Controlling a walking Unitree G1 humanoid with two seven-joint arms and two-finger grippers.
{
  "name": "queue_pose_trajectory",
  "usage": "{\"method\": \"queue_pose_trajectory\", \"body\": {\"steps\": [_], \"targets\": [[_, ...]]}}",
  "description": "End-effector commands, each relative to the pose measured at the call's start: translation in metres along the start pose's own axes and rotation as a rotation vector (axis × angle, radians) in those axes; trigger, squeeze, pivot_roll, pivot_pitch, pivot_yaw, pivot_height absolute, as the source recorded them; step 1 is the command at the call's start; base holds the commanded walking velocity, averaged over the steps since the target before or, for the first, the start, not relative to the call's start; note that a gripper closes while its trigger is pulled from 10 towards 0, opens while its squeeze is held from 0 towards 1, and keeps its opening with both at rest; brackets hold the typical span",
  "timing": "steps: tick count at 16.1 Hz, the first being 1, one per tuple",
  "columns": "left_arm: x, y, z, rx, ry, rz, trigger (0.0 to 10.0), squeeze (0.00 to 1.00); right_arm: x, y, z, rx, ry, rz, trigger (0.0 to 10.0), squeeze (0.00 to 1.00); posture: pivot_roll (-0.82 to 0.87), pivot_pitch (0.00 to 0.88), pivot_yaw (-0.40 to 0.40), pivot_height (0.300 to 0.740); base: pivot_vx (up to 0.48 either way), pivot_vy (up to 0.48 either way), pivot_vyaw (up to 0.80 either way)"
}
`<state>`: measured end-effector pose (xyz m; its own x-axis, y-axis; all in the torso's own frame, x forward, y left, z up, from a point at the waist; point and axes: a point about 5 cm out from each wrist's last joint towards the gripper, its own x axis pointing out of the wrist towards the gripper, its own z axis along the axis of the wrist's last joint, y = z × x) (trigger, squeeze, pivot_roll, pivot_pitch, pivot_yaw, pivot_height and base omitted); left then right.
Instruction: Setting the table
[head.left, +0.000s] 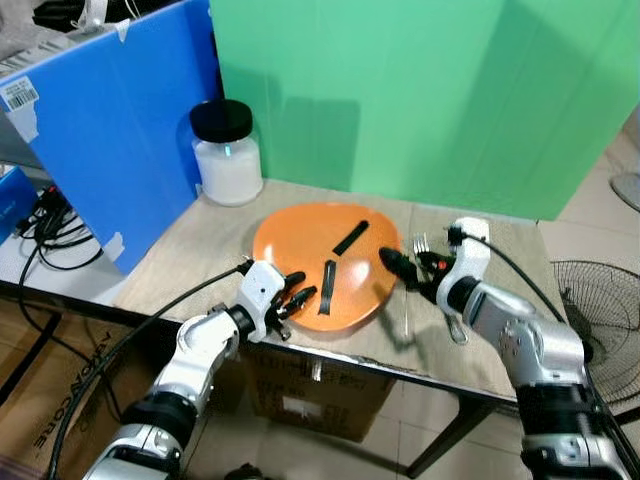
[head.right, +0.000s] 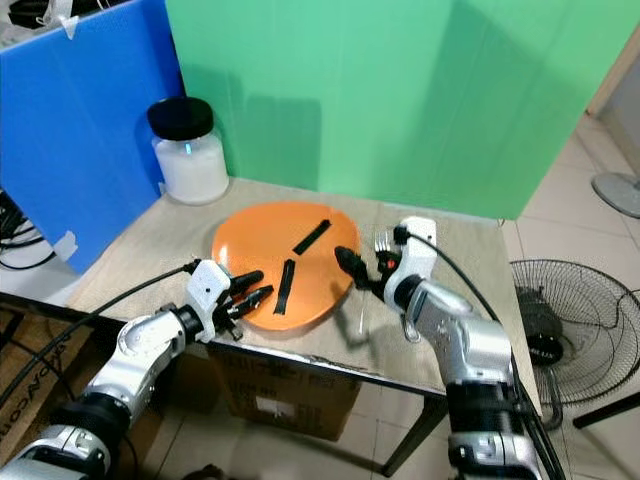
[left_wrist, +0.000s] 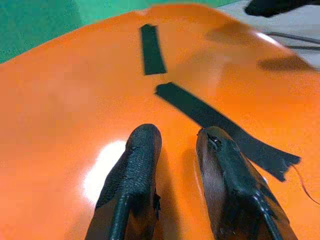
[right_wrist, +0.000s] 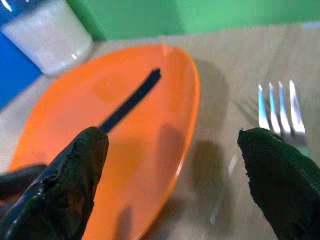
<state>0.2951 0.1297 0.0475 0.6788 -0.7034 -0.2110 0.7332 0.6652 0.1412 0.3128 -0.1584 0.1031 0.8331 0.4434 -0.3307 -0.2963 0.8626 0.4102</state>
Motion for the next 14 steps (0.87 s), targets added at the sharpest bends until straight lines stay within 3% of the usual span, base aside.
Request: {"method": "queue_pose_trajectory", "body": {"steps": [1,3,8,14], "targets": [[-0.006,-0.015,-0.024,-0.027,0.107,-0.065,10.0,0.00,0.001,-0.002,0.002,0.009,-0.015,0.006,10.0,0.00,0.05,0.000,-0.049,0.740,0.000,0.000,0.00],[-0.006,-0.020,-0.025,-0.015,0.101,-0.080,10.0,0.00,0.009,0.000,-0.007,0.059,-0.011,0.039,10.0,0.00,0.05,0.000,-0.060,0.740,0.000,0.000,0.00],[-0.006,-0.018,-0.020,-0.006,0.061,-0.070,10.0,0.00,0.021,0.007,-0.027,0.047,0.056,0.065,10.0,0.00,0.06,0.000,-0.073,0.740,0.000,0.000,0.00],[-0.003,-0.020,-0.016,0.006,0.046,-0.102,10.0,0.00,0.023,0.023,-0.044,0.135,0.139,0.204,10.0,0.00,0.06,0.000,-0.061,0.740,0.000,0.000,0.00]]}}
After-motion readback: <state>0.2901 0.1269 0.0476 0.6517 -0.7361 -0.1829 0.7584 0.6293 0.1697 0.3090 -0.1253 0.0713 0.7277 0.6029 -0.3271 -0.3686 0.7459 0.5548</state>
